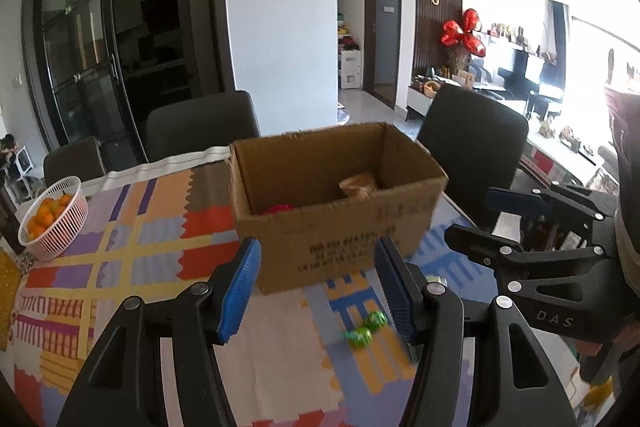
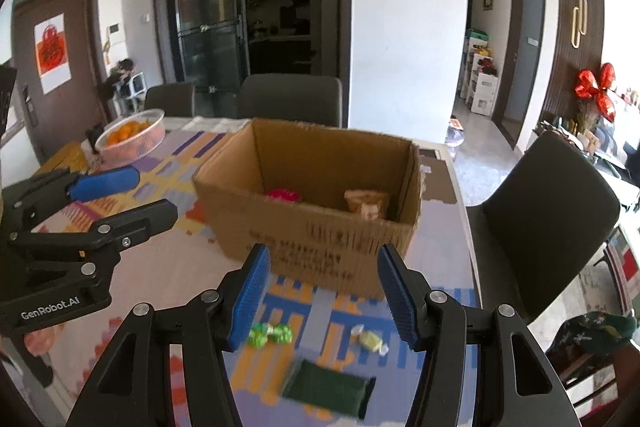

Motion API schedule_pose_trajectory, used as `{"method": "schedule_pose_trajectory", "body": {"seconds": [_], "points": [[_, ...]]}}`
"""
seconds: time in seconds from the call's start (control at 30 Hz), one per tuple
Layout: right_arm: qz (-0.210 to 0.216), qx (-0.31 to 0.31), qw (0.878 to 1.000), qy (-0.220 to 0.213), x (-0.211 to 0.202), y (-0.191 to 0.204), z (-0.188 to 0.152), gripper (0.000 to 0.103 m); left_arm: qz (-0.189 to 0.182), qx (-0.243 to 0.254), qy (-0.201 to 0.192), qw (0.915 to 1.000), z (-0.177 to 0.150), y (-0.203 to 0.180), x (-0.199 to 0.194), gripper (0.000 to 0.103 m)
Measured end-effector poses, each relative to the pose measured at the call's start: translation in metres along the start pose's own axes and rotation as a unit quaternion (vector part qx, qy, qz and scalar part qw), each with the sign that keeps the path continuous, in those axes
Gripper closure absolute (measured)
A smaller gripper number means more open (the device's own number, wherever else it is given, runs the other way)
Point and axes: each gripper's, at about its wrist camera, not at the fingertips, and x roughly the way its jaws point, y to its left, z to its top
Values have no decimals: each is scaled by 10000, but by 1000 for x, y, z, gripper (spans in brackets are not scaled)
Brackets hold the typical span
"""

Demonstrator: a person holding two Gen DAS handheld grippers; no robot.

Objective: Organize snacks
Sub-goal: 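Grasp a green lollipop with the right tool while the left grasps the other lollipop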

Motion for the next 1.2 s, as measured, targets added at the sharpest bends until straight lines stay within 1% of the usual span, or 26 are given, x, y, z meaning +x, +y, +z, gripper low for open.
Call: {"method": "schedule_pose_trajectory", "body": {"seconds": [0.2, 0.4, 0.63, 0.77, 0.83, 0.97, 1.1, 1.2], "points": [[52, -267, 9993, 255, -3, 9, -22, 46, -55, 148, 210, 9997, -31, -7, -2, 45], [92, -488, 9974, 513, 2, 16, -45, 46, -204, 202, 278, 9992, -59, -9, -1, 45], [208, -664, 9945, 777, 18, 24, -66, 47, -432, 481, 555, 9964, -85, -13, 18, 45], [202, -764, 9929, 892, 31, 27, -74, 47, -566, 545, 751, 9941, -93, -12, 35, 45], [246, -753, 9920, 984, 39, 27, -76, 51, -694, 530, 820, 9928, -95, -10, 42, 46], [350, -701, 9903, 1149, 54, 26, -79, 52, -892, 526, 949, 9901, -98, -11, 57, 52], [438, -695, 9881, 1303, 68, 26, -83, 58, -1017, 601, 1103, 9868, -101, -13, 73, 60], [466, -695, 9865, 1408, 77, 25, -84, 60, -1131, 593, 1169, 9849, -102, -12, 83, 62]]}}
